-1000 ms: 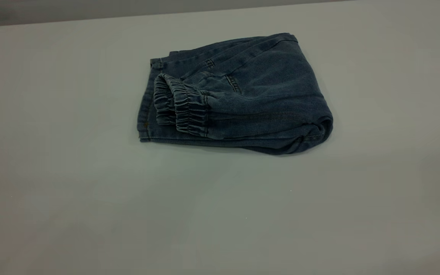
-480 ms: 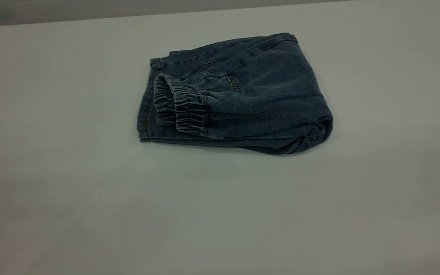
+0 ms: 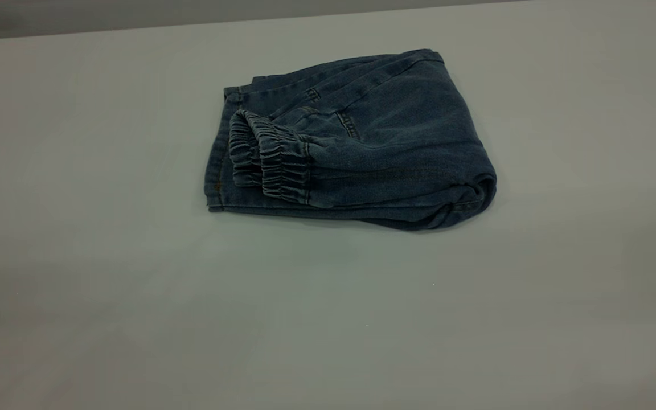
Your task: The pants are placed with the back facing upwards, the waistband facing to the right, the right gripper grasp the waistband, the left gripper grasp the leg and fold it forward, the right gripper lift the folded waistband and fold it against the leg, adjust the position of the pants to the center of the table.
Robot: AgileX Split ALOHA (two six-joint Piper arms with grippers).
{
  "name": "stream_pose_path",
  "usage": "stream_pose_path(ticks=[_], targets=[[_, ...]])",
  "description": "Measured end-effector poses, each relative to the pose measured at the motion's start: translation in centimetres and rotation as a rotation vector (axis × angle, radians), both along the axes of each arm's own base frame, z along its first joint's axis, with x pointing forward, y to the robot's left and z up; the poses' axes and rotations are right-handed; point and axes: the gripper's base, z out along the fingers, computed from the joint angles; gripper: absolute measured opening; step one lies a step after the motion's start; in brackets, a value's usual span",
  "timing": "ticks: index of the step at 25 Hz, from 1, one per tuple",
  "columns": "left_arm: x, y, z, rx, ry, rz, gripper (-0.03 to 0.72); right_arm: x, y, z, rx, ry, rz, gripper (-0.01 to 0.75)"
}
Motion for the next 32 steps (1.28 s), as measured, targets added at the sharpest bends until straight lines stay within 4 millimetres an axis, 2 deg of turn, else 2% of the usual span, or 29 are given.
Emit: stream_pose_path(ticks=[4, 9, 32], targets=[[0.0, -0.1, 0.0, -0.013, 0.003, -0.006, 0.411, -0.1, 0.0, 0.0, 0.002, -0.018, -0.001, 0.557], [0.2, -0.2, -1.2, 0.004, 0.034, -0.001, 0.411, -0.6, 0.0, 0.0, 0.003, -0.047, -0.001, 0.556], [0.3, -0.2, -1.1, -0.004, 0.026, 0.013, 0.411, -0.6, 0.0, 0.0, 0.004, -0.046, -0.002, 0.556]])
